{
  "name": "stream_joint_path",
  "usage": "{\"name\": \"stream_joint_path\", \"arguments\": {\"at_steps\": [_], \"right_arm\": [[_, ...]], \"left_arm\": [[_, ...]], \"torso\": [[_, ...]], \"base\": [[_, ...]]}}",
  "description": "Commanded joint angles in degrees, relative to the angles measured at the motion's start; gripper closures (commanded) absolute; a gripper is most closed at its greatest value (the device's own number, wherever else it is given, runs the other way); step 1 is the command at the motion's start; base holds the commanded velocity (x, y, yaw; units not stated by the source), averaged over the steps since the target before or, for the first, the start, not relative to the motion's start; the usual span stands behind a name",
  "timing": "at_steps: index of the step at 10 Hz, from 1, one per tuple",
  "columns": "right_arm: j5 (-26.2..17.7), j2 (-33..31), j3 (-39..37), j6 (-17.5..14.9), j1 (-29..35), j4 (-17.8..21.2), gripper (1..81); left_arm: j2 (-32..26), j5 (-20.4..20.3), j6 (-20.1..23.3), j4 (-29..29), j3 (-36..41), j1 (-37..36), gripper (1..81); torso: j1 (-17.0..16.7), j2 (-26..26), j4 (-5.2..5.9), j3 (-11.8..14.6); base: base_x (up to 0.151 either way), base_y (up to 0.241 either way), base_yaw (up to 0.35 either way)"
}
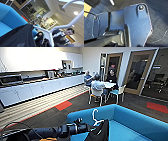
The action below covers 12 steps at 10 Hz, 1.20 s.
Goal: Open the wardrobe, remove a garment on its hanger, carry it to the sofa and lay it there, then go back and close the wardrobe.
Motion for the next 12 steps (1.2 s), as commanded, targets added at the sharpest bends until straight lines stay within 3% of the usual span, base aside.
{"name": "stream_joint_path", "arguments": {"at_steps": [1,5,8,12], "right_arm": [[-2.8,-0.1,-0.2,-0.1,2.2,0.4,1.0],[-2.9,0.0,0.1,-0.1,2.2,0.2,1.0],[-2.9,-0.1,0.1,-0.1,2.3,0.3,1.0],[-2.8,0.0,0.2,-0.1,2.4,0.3,1.0]], "left_arm": [[0.5,-2.7,-0.1,0.7,2.2,-8.9,81.1],[1.1,-2.5,-0.1,0.7,1.9,-8.8,81.1],[5.1,-1.8,-0.1,0.6,-2.5,-8.9,81.1],[11.7,-1.1,-0.1,0.1,-9.0,-11.4,81.1]], "torso": [[0.0,0.0,0.00,0.0],[0.1,0.0,0.00,0.0],[0.0,0.0,0.00,0.0],[0.0,0.0,0.00,-6.0]], "base": [[0.091,0.000,0.000],[0.023,0.000,0.000],[0.000,0.000,0.000],[0.000,0.000,0.000]]}}
